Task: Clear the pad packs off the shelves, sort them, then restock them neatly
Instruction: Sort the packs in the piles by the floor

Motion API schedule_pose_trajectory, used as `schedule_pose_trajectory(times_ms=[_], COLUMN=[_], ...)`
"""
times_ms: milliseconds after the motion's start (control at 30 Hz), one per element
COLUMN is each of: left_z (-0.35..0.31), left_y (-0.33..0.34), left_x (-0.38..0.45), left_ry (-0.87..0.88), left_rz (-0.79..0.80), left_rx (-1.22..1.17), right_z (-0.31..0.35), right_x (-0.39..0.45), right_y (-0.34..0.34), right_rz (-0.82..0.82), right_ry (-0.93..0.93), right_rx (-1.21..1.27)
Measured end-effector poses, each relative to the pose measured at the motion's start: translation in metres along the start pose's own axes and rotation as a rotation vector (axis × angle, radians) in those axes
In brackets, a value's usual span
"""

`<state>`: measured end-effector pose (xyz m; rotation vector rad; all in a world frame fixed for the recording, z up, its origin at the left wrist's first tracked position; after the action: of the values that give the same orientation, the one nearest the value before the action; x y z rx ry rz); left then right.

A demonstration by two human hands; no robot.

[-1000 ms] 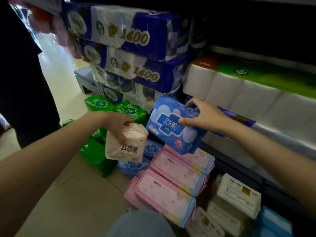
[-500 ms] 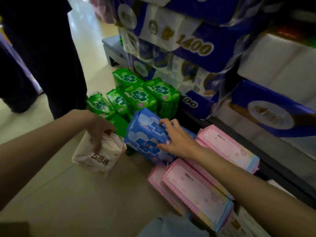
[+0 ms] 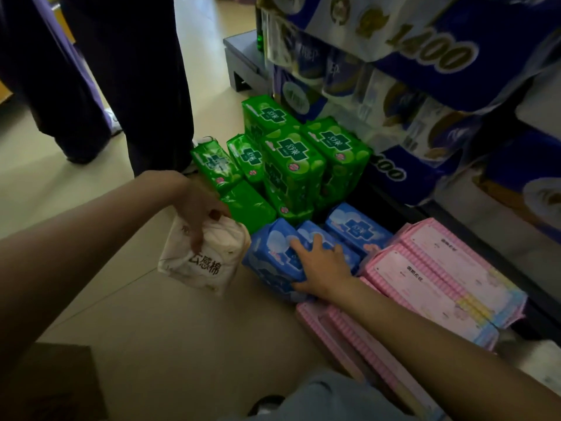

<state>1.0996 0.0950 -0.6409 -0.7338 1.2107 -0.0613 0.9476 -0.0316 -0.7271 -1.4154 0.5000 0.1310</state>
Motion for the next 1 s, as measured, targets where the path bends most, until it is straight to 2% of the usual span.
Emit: schedule_pose_trajectory(times_ms=[133, 233, 333, 433, 500, 567, 633, 733, 833, 933, 1000], left_z=[-0.024, -0.032, -0.049, -0.088, -0.131, -0.182, -0.235, -0.315, -0.380, -0.411, -0.419], left_y=[-0.013, -0.023, -0.043, -0.076, -0.107, -0.137, -0.157, -0.165, -0.159, -0.143, -0.120], left_x=[0.003, 0.008, 0.002, -0.008, -0.023, -0.041, -0.058, -0.077, -0.092, -0.088, -0.069], left_ry=[0.040, 0.062, 0.130, 0.234, 0.331, 0.427, 0.538, 0.709, 0.861, 0.884, 0.813], left_rz=[0.011, -0.037, -0.095, -0.176, -0.273, -0.365, -0.417, -0.398, -0.305, -0.232, -0.189], left_rx=[-0.028, 0.039, 0.014, -0.034, -0.095, -0.180, -0.257, -0.302, -0.327, -0.250, -0.060], right_z=[-0.005, 0.000, -0.017, -0.047, -0.073, -0.106, -0.140, -0.189, -0.226, -0.247, -0.249], right_x=[0.000, -0.003, -0.015, -0.050, -0.084, -0.118, -0.154, -0.212, -0.273, -0.322, -0.342], right_y=[0.013, 0.015, -0.025, -0.076, -0.101, -0.120, -0.128, -0.114, -0.085, -0.052, -0.028], right_rz=[0.058, 0.122, 0.004, -0.045, -0.067, -0.147, -0.214, -0.203, -0.153, -0.061, 0.048], right_ry=[0.087, 0.059, 0.014, -0.080, -0.081, -0.039, 0.020, 0.149, 0.286, 0.378, 0.404], right_rx=[-0.135, -0.133, 0.110, 0.589, 0.803, 0.908, 0.877, 0.844, 0.890, 0.891, 0.954])
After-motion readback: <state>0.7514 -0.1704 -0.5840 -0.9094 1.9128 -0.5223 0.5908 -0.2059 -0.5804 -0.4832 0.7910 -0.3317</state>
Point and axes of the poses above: each hand's wrist, its own x-axis towards the middle knuckle, its own y-axis out of the palm, z = x × y, the point moved 8 cm from there along x, towards the middle knuckle, and after that the axes turned 1 degree about -z, right-handed, at the moved point
